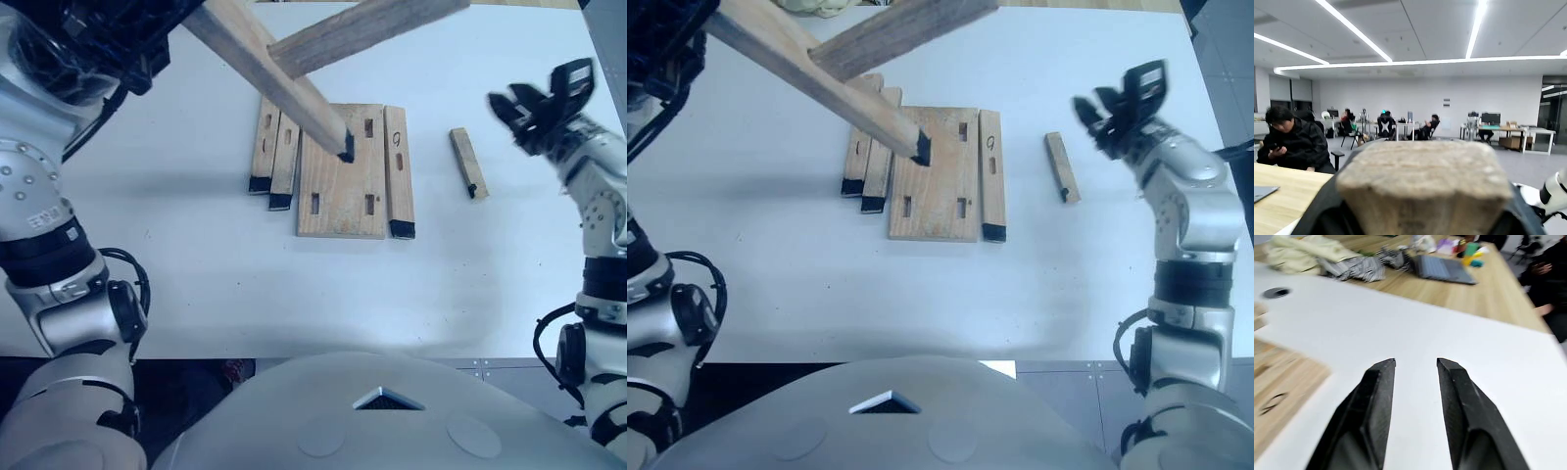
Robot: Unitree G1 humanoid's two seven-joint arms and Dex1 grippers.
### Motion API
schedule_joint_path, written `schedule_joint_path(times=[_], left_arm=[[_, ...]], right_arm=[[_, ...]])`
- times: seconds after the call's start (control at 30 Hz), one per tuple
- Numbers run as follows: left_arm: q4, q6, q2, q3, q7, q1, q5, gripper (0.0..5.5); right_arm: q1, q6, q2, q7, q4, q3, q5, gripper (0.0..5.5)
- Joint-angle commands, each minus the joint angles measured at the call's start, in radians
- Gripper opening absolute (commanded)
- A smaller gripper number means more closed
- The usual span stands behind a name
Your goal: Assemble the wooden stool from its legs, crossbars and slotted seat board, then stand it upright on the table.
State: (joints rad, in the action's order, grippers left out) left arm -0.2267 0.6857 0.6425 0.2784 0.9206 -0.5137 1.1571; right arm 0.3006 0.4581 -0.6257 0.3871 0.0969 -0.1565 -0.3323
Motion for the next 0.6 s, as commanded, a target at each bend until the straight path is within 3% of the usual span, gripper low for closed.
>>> schedule_joint_path(times=[0.03, 0.2, 0.6], left_arm=[[0.012, 0.048, 0.055, -0.041, 0.036, -0.018, -0.044, 2.08], [0.031, 0.06, 0.034, -0.111, 0.044, -0.004, -0.123, 2.08], [0.072, 0.054, 0.025, -0.213, 0.092, -0.013, -0.269, 2.08]], right_arm=[[0.03, -0.111, 0.049, -0.085, 0.048, -0.034, 0.074, 0.9], [0.038, -0.163, 0.067, -0.126, 0.062, -0.048, 0.098, 0.01], [0.053, -0.173, 0.08, -0.133, 0.094, -0.065, 0.117, 0.0]])
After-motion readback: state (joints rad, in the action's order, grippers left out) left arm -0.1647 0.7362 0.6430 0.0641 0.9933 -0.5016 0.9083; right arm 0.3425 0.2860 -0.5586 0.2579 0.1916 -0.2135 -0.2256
